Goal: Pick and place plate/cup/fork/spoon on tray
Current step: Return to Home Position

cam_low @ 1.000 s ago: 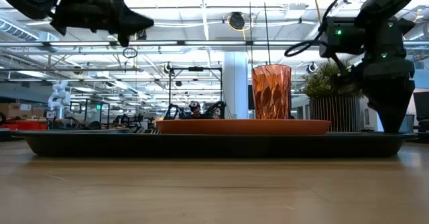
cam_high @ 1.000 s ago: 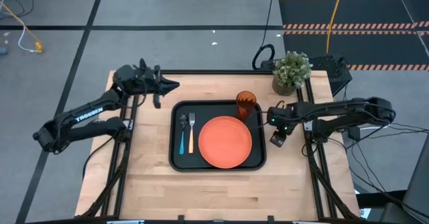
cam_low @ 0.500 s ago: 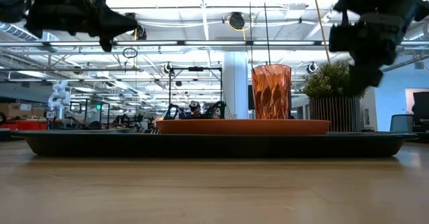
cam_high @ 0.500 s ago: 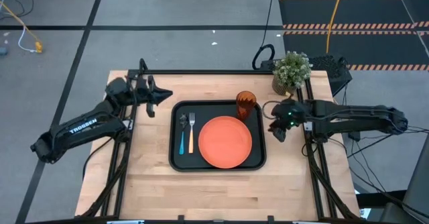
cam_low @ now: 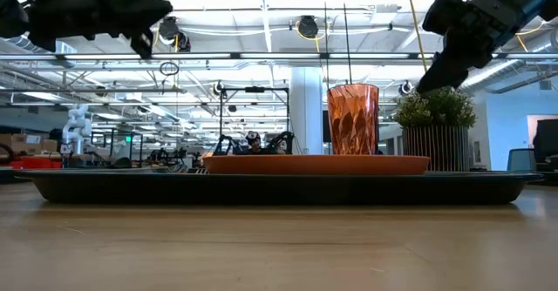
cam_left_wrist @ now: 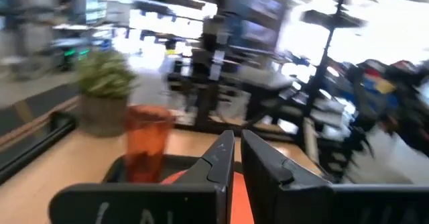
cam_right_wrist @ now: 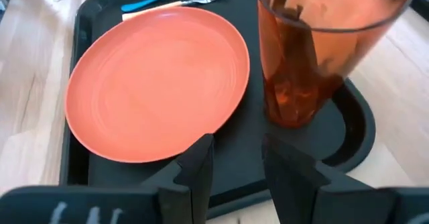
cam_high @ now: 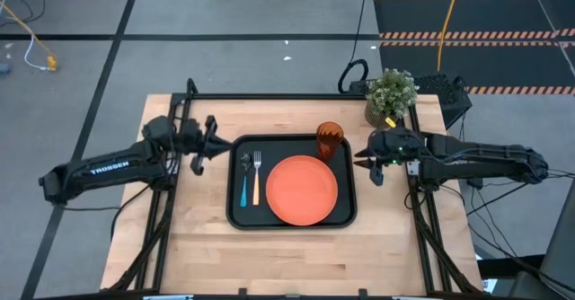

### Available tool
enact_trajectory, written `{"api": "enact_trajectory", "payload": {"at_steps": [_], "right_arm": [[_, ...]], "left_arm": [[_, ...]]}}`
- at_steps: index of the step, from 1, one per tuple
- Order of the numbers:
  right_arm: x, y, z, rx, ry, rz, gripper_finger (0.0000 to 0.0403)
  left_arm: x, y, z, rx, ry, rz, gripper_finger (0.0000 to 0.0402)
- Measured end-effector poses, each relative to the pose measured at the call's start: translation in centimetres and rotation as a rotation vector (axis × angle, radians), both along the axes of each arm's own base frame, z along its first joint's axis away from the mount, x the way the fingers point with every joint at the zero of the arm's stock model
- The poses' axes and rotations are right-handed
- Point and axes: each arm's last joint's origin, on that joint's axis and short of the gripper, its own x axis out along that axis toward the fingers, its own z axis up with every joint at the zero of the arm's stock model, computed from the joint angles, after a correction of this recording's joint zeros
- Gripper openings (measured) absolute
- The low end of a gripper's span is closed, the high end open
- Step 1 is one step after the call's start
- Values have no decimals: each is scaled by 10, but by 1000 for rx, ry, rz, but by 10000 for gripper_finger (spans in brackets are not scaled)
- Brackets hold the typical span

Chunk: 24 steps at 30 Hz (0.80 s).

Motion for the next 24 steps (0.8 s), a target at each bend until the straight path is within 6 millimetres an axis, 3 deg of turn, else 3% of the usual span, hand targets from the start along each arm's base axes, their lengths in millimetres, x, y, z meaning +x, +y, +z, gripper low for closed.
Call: {"api": "enact_trajectory", "payload": {"at_steps": [5,11,15,19,24], "right_arm": [[4,2,2,46,-61,70,118],[10,3,-5,69,-173,134,118],[9,1,-8,-10,-150,102,111],[5,1,-3,-54,-185,102,82],[-12,5,6,-82,-245,111,12]], "left_arm": [[2,-9,2,79,-23,-106,31],[5,-14,1,-11,-15,-51,31],[8,-23,-21,-96,43,26,31],[5,-31,-41,-162,66,83,30],[-4,-39,-37,-134,-15,68,12]]}}
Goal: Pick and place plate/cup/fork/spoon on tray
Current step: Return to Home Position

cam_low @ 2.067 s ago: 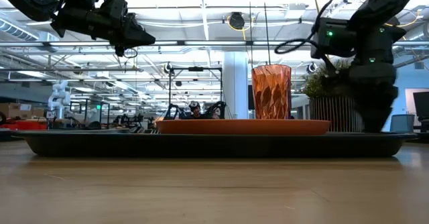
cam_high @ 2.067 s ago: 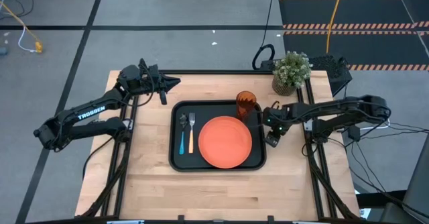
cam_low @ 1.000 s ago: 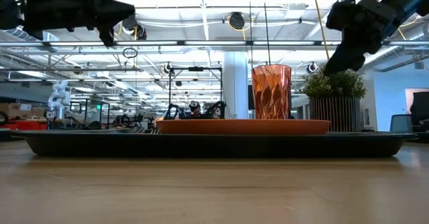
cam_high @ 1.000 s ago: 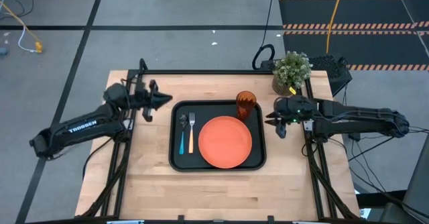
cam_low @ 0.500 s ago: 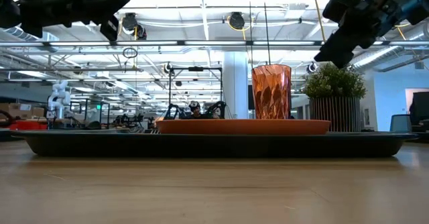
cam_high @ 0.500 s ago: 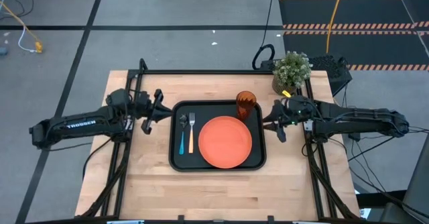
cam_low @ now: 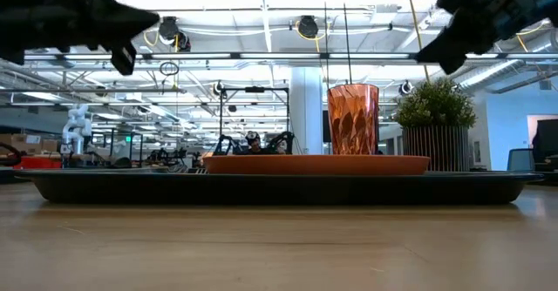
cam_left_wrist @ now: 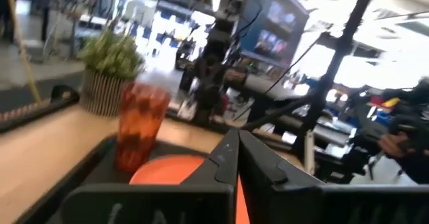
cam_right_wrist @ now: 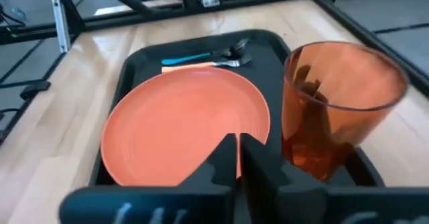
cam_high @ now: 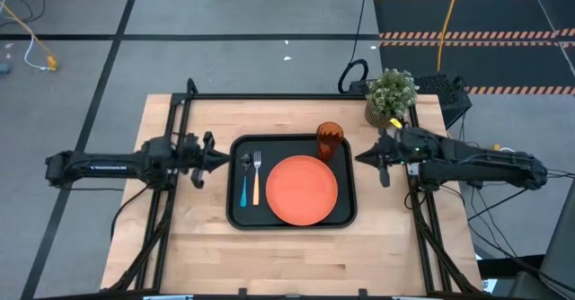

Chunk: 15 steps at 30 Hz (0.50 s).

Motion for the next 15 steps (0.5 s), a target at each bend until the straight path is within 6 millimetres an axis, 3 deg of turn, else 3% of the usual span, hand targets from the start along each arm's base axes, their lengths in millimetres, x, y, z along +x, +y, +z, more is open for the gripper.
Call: {"api": "enact_trajectory", "payload": {"at_steps": [8,15], "right_arm": [[-35,5,10,-24,-108,-70,1],[-50,5,14,-19,-173,-153,0]], "left_arm": [[-14,-9,-4,10,49,-2,3],[-17,-20,-18,19,67,-17,2]]}}
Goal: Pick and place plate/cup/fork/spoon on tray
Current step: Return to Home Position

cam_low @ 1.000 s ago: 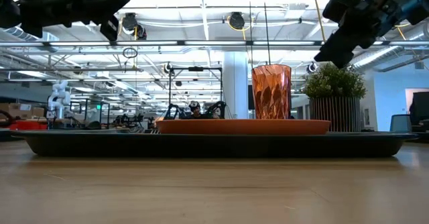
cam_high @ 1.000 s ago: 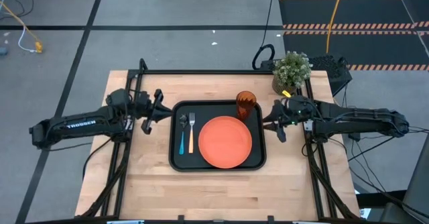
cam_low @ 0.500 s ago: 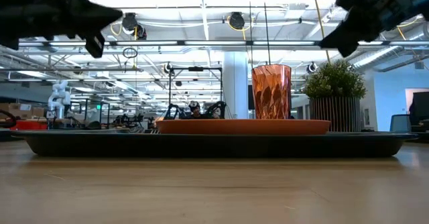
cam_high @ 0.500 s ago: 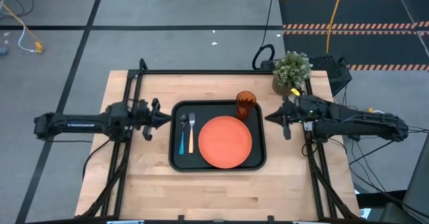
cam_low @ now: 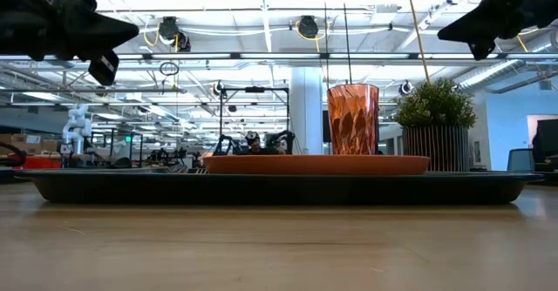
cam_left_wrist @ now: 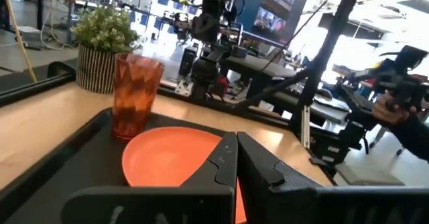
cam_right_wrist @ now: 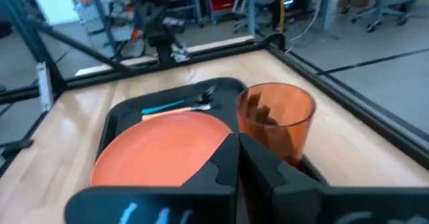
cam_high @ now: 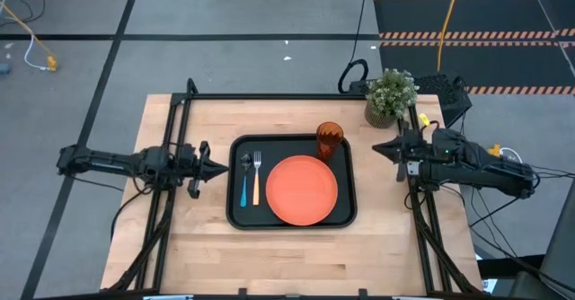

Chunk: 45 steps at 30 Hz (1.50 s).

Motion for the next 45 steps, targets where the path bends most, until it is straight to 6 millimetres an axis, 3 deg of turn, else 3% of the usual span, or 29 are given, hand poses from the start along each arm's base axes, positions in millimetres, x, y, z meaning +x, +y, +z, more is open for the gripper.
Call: {"api": "enact_trajectory", "payload": {"at_steps": [7,13,20,24,33,45], "right_arm": [[-9,0,2,34,-59,-53,0],[-21,3,5,16,-200,-19,0],[4,8,-22,-4,-409,289,0],[11,9,-41,-39,-490,382,0],[14,7,-49,-153,-532,327,0],[15,7,-53,-146,-490,329,0]], "left_arm": [[-7,-9,1,72,-150,-65,1],[-12,-10,0,123,-153,-29,1],[-16,-11,3,145,-188,-39,1],[-16,-13,4,149,-197,-59,1],[-17,-14,3,163,-195,-72,4],[-16,-14,1,155,-169,-68,12]]}}
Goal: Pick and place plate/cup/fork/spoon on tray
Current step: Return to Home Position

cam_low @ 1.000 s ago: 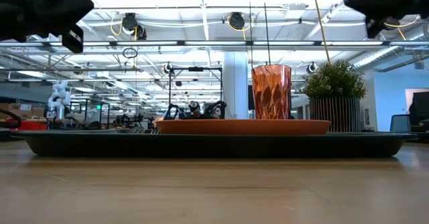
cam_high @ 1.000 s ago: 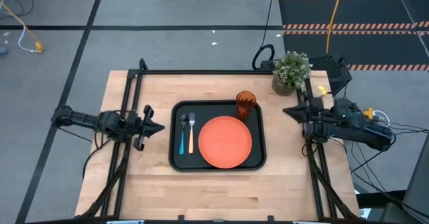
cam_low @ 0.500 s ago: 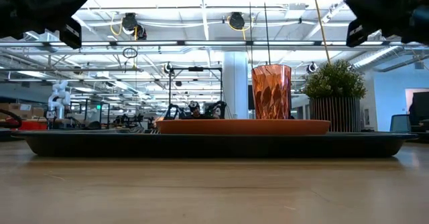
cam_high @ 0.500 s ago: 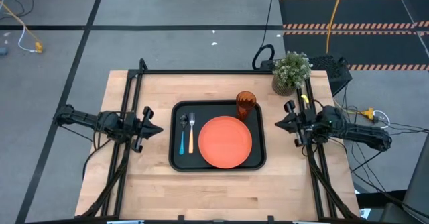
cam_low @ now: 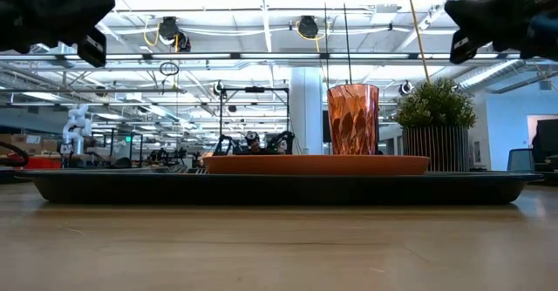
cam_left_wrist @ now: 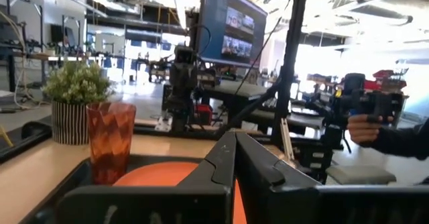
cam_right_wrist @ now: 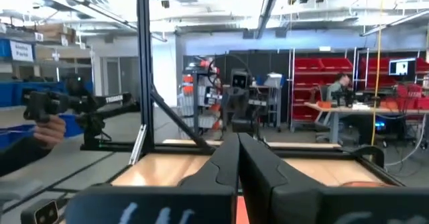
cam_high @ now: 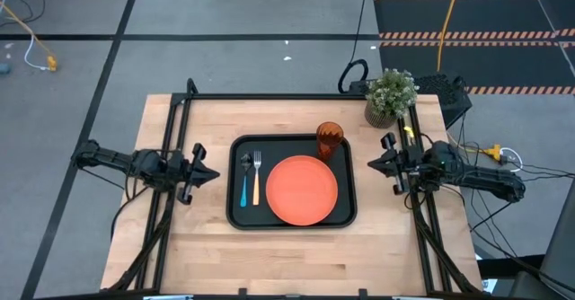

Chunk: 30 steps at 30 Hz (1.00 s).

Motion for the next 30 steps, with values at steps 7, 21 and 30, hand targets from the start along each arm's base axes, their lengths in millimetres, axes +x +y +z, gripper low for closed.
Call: {"api": "enact_trajectory", "payload": {"at_steps": [7,21,30], "right_arm": [[2,0,-8,8,80,-2,0],[5,-1,-22,45,231,0,0],[8,-2,-26,55,283,-1,0]], "left_arm": [[2,0,-11,26,109,-1,13],[2,-1,-19,116,186,7,28],[2,-1,-21,123,203,5,32]]}}
